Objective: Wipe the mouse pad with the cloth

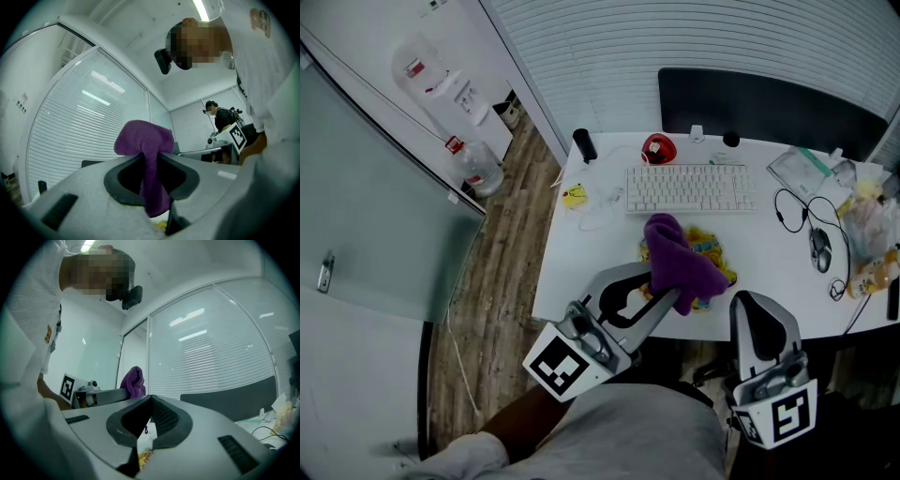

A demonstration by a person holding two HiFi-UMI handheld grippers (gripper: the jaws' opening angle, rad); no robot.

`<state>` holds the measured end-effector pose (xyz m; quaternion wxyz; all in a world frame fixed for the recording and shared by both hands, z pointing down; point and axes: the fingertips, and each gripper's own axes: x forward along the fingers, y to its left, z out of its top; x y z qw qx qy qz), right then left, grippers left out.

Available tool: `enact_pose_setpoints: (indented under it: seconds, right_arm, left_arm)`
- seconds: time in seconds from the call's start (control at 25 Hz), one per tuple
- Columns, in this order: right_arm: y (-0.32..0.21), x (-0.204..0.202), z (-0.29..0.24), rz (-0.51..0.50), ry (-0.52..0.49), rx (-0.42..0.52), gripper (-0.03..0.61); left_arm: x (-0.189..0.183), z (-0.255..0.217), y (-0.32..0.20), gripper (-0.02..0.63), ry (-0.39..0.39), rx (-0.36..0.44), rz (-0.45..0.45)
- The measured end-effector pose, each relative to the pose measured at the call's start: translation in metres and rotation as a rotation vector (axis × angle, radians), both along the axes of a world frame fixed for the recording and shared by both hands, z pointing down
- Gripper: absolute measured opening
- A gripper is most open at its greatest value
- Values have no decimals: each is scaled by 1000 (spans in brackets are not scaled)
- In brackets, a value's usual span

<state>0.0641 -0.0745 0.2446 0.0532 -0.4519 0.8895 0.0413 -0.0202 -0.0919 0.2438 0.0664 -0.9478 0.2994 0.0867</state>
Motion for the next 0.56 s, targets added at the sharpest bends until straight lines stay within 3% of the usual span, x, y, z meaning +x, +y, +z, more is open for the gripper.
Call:
enact_pose_setpoints:
  seconds: [0.56]
  right_arm:
    - [0,6,5,-5,1,-21,11]
  left_arm:
    - [4,1,-2,81,-6,-7,-1]
